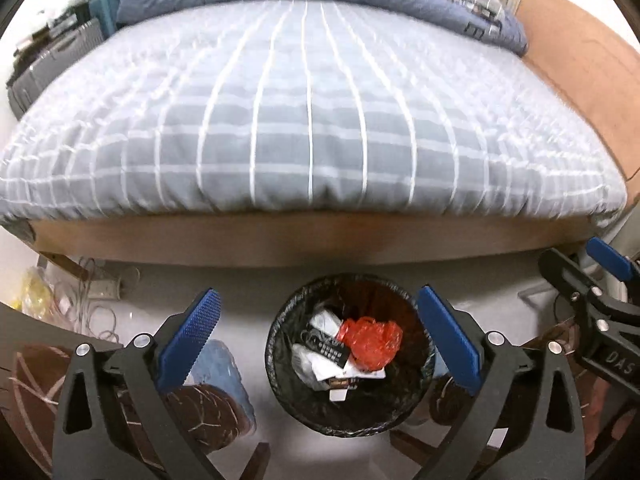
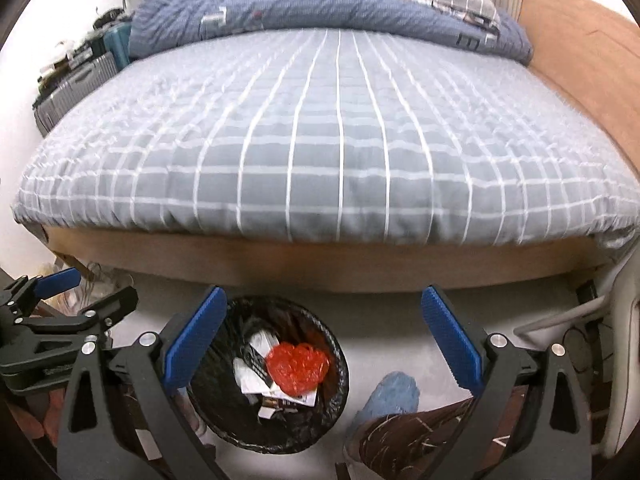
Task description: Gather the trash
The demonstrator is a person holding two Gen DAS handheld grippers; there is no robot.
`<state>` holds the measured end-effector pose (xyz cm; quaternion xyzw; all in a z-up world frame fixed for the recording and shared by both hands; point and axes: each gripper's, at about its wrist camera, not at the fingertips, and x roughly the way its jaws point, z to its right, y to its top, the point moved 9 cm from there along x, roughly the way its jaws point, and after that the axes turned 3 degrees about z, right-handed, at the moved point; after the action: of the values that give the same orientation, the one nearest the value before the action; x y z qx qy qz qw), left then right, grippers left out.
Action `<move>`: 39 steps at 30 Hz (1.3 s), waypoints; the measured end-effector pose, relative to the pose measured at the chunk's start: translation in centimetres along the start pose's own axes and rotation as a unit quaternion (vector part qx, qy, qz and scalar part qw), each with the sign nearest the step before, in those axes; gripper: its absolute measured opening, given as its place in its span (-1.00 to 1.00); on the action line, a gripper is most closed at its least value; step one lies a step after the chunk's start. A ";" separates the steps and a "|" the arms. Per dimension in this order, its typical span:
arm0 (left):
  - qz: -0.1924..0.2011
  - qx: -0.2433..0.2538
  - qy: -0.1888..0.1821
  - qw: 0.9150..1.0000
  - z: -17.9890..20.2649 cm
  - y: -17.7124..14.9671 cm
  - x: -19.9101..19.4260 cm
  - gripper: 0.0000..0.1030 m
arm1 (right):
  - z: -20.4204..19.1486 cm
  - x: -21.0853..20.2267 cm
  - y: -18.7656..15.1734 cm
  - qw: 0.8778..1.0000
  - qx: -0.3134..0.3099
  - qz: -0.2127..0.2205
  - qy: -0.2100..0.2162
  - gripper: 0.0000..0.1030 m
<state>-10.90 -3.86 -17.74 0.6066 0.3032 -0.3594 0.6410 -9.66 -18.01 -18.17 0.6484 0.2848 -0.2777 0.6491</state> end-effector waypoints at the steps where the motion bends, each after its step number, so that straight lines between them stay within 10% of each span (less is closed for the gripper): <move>1: 0.009 0.000 0.000 1.000 0.0 0.5 -1.0 0.89 | 0.0 -0.6 0.4 1.000 0.001 0.006 0.000 0.85; 19: 0.076 -0.006 0.004 0.997 -1.7 1.8 -12.0 0.89 | -1.4 -11.2 3.2 0.997 -0.004 0.079 -0.009 0.85; 39: 0.080 -0.001 -0.001 0.997 -0.6 1.4 -12.4 0.86 | -1.0 -11.2 2.6 0.998 0.005 0.069 -0.013 0.85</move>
<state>-16.61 -2.07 -6.75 0.6280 0.2532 -0.3078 0.6685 -15.47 -17.10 -8.24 0.6664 0.2297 -0.2419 0.6668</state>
